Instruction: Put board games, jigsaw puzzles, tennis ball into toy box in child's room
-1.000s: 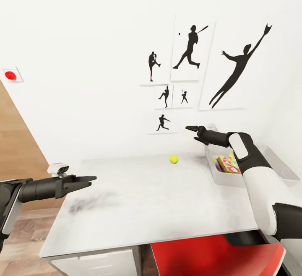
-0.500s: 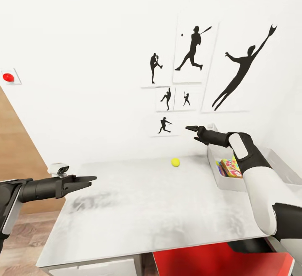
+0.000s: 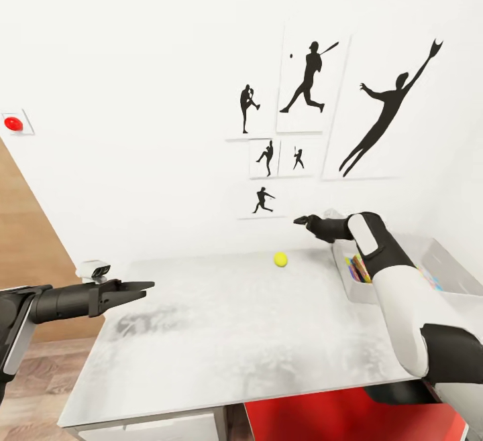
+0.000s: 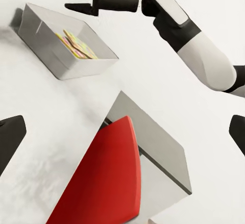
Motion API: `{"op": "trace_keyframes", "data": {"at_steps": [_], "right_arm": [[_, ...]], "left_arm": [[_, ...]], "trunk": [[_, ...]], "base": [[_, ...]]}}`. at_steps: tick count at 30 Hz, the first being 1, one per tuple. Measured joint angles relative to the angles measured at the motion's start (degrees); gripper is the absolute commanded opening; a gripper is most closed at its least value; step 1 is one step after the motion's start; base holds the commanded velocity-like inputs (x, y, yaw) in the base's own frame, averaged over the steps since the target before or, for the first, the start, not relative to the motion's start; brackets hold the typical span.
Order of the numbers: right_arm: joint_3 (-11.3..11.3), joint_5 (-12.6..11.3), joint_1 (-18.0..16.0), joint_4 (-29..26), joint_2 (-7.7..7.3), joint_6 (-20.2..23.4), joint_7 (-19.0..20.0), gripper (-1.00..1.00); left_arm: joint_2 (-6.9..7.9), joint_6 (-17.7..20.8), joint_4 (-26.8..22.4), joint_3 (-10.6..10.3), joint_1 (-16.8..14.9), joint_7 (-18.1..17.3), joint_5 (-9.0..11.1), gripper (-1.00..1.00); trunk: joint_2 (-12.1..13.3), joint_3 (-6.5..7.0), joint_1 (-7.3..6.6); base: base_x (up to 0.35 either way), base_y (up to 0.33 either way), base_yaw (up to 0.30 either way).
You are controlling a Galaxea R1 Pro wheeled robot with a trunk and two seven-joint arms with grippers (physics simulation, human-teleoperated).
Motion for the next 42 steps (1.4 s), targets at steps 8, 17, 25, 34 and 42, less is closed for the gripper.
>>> {"op": "trace_keyframes", "data": {"at_steps": [8,17,25,34,42], "right_arm": [[0.2,0.8,-0.1,0.6,5.62,0.7,-21.0,1.00],[4.0,0.9,-0.2,-1.4,6.44,0.4,-23.1,1.00],[4.9,0.9,-0.2,-2.6,6.55,0.5,-23.3,1.00],[5.0,1.1,-0.6,-2.2,6.50,0.3,-23.6,1.00],[5.0,1.1,-1.9,-1.5,6.68,0.2,-23.8,1.00]], "left_arm": [[0.00,0.0,0.0,0.0,0.0,0.0,0.0,1.00],[0.06,0.0,0.0,0.1,0.0,0.0,0.0,1.00],[0.14,0.0,0.0,0.1,0.0,0.0,0.0,1.00],[0.32,0.1,0.0,0.2,0.0,0.0,-0.1,1.00],[0.82,0.2,0.0,2.5,0.0,0.0,0.3,1.00]], "trunk": [[0.0,0.00,0.00],[0.0,0.00,0.00],[0.0,0.00,0.00],[0.0,-0.22,0.00],[0.0,-0.91,0.00]], "base": [[0.000,0.000,0.000],[0.000,0.000,0.000],[0.000,0.000,0.000],[0.000,0.000,0.000],[0.000,0.000,0.000]]}}
